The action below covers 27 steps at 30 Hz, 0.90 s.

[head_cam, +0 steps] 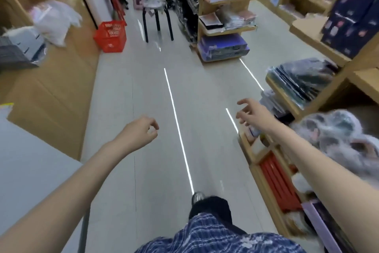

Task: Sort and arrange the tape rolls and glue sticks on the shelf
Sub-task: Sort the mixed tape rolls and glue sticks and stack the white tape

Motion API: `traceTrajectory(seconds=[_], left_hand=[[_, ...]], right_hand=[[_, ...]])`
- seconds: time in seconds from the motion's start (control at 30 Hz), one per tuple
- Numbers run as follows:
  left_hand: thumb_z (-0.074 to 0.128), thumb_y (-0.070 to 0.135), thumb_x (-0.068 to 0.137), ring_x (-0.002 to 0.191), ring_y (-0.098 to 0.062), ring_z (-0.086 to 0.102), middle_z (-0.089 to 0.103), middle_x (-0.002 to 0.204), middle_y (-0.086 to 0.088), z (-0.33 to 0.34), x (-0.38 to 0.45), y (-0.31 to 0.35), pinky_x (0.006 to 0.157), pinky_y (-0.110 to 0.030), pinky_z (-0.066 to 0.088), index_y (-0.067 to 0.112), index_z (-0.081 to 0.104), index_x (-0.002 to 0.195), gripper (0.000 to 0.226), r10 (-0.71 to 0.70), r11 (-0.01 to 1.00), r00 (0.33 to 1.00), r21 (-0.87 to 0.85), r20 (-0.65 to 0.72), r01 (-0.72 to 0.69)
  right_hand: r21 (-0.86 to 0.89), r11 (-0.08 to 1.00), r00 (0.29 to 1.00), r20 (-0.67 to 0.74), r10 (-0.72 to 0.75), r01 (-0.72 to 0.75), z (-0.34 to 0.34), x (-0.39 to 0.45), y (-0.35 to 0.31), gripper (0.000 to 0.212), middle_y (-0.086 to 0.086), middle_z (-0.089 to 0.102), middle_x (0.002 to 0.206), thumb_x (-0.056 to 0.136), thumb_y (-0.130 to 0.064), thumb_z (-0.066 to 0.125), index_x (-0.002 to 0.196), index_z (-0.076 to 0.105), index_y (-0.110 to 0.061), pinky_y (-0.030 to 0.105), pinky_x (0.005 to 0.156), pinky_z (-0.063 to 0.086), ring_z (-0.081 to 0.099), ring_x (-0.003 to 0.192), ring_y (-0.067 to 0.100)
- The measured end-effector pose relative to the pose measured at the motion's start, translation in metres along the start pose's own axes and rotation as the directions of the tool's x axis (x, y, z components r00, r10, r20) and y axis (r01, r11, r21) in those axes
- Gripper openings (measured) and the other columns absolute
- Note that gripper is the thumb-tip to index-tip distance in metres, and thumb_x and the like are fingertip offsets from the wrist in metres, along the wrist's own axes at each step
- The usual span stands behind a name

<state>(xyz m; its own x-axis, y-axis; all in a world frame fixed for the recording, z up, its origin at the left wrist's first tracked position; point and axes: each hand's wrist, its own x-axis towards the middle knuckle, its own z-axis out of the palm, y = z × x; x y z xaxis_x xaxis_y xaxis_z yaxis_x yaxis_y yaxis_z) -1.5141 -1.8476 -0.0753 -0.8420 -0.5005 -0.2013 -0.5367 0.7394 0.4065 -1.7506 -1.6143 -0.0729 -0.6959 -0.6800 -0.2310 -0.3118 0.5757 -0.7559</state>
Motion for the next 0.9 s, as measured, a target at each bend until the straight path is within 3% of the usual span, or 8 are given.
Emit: traceTrajectory(seconds=[0.1,0.27,0.37,0.5,0.63,0.8,0.9], left_hand=[[0.049,0.017,0.091,0.107,-0.019,0.055,0.058,0.116,-0.003,-0.046,0.098,-0.021,0.080,-0.026,0.037,0.014,0.062,0.107,0.021,-0.037,0.999,0.999,0.011,-0.033,0.037],[0.050,0.016,0.090,0.106,-0.020,0.055,0.059,0.111,-0.002,-0.110,0.255,-0.075,0.086,-0.032,0.039,0.014,0.063,0.104,0.019,-0.094,0.996,0.992,-0.004,-0.079,0.094],[0.051,0.016,0.089,0.106,-0.024,0.056,0.060,0.109,-0.005,-0.134,0.377,-0.123,0.087,-0.034,0.041,0.014,0.064,0.101,0.018,-0.121,0.993,0.986,-0.030,-0.115,0.118],[0.051,0.015,0.089,0.106,-0.024,0.054,0.059,0.112,-0.007,-0.190,0.545,-0.154,0.085,-0.032,0.039,0.013,0.065,0.104,0.021,-0.122,0.991,0.975,-0.081,-0.185,0.109],[0.050,0.017,0.089,0.110,-0.025,0.054,0.061,0.117,-0.006,-0.258,0.693,-0.169,0.091,-0.034,0.040,0.014,0.065,0.106,0.023,-0.074,0.997,0.985,-0.043,-0.156,0.068],[0.049,0.017,0.090,0.109,-0.024,0.052,0.059,0.116,-0.004,-0.320,0.874,-0.189,0.094,-0.036,0.039,0.014,0.065,0.104,0.021,0.041,0.999,0.980,-0.008,-0.197,-0.044],[0.048,0.020,0.091,0.115,-0.022,0.048,0.057,0.122,0.000,-0.343,0.985,-0.215,0.094,-0.037,0.035,0.018,0.064,0.103,0.021,0.058,0.996,0.986,0.077,-0.154,-0.046]], right_hand=[[-0.036,0.999,0.998,0.070,0.003,0.000,-0.009,0.123,-0.039,0.033,0.003,0.060,0.086,0.090,-0.010,0.054,0.122,0.046,-0.009,0.030,0.067,0.050,0.059,0.069,0.016],[-0.103,0.988,0.986,0.132,-0.102,0.116,-0.007,0.316,-0.113,0.033,0.007,0.062,0.096,0.090,-0.013,0.052,0.123,0.046,-0.013,0.040,0.079,0.051,0.061,0.078,0.020],[-0.224,0.957,0.975,0.163,-0.149,0.184,-0.004,0.437,-0.134,0.036,0.003,0.058,0.102,0.092,-0.014,0.052,0.127,0.044,-0.014,0.033,0.083,0.045,0.055,0.084,0.016],[-0.346,0.926,0.986,0.119,-0.118,0.152,-0.030,0.595,-0.167,0.035,0.011,0.059,0.115,0.090,-0.012,0.054,0.125,0.049,-0.007,0.030,0.087,0.040,0.054,0.093,0.020],[-0.392,0.915,0.994,-0.012,-0.105,0.092,-0.074,0.729,-0.212,0.032,0.017,0.058,0.120,0.088,-0.010,0.058,0.119,0.056,0.000,0.029,0.089,0.035,0.053,0.111,0.031],[-0.345,0.934,0.991,-0.062,-0.118,0.090,-0.095,0.913,-0.246,0.025,0.019,0.059,0.113,0.090,-0.016,0.058,0.110,0.062,-0.001,0.035,0.089,0.039,0.053,0.107,0.030],[-0.345,0.932,0.991,-0.033,-0.129,0.110,-0.092,1.036,-0.265,0.024,0.017,0.055,0.101,0.090,-0.017,0.057,0.107,0.063,-0.001,0.029,0.081,0.035,0.050,0.099,0.026]])
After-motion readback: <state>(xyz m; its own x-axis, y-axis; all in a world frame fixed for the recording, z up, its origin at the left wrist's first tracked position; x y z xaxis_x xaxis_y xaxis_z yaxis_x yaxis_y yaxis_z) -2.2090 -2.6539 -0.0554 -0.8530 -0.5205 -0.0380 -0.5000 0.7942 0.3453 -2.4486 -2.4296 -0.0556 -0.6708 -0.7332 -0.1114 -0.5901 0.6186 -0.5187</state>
